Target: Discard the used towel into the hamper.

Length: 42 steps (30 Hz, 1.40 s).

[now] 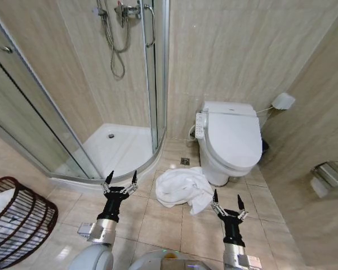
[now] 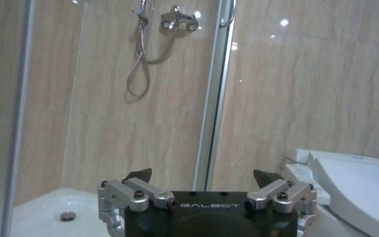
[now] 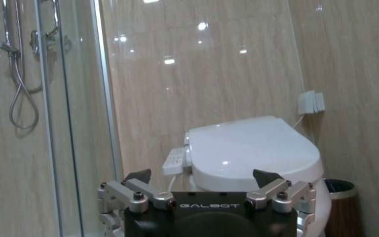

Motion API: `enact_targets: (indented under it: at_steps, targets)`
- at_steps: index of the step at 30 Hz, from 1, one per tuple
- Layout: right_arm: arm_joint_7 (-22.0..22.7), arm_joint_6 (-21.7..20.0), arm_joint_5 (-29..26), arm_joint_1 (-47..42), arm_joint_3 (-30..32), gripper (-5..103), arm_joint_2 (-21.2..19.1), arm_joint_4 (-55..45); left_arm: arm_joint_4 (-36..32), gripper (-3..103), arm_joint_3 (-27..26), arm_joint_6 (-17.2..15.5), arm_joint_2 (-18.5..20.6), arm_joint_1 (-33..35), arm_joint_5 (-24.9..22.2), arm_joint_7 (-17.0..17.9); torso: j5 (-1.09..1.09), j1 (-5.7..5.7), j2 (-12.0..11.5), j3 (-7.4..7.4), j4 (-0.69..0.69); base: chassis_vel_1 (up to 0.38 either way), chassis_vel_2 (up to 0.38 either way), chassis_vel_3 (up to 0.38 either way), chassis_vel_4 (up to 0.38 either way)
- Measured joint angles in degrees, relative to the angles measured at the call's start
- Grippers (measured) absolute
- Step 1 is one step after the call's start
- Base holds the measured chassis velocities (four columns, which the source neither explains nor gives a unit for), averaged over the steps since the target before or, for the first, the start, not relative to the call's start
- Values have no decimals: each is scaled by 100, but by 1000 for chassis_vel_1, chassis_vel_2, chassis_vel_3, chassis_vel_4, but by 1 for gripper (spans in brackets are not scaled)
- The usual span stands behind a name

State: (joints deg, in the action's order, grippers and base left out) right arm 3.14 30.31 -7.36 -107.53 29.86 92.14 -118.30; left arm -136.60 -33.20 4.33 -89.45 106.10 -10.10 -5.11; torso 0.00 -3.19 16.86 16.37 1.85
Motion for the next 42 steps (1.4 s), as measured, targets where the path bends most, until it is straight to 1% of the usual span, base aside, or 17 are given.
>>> enact_targets:
  at_steps: [5,9,13,16,20,22,24,32,35,40,42]
  targets:
    - [-4,-2,2,-14,13,100,0,1,0,100,0,0,0,0,0,0,0,42,-130,-89,0,0,0,0,0]
    - [-4,-10,5,-19,13,100,0,1,0,100,0,0,0,0,0,0,0,53,-172,-119,0,0,0,0,0]
    - [-4,-16,11,-26,15,100,0,2,0,100,0,0,0,0,0,0,0,100,-306,-207,0,0,0,0,0]
    - [-4,-15,8,-27,19,100,0,2,0,100,0,0,0,0,0,0,0,108,-344,-237,0,0,0,0,0]
    - [-5,-9,-5,-28,46,100,0,9,0,100,0,0,0,0,0,0,0,135,-461,-327,0,0,0,0,0]
    - [-8,-8,-10,-28,52,100,0,12,0,100,0,-1,0,0,0,0,0,141,-482,-342,0,0,0,0,0]
    - [-28,0,-47,-28,66,100,0,23,0,100,0,0,0,0,0,0,0,161,-551,-391,0,0,0,0,0]
    - [-85,-20,-167,-19,59,100,0,19,0,100,0,0,0,0,0,0,0,200,-691,-491,0,0,0,0,0]
    - [-125,-27,-207,-9,71,100,0,19,0,100,0,0,0,0,0,0,0,228,-797,-568,0,0,0,0,0]
    - [-128,-38,-222,10,85,100,0,23,0,100,0,0,0,0,1,0,0,251,-882,-631,0,0,0,0,0]
    - [-128,-52,-229,21,101,100,0,29,0,100,0,0,0,0,0,0,0,259,-939,-679,0,0,0,0,0]
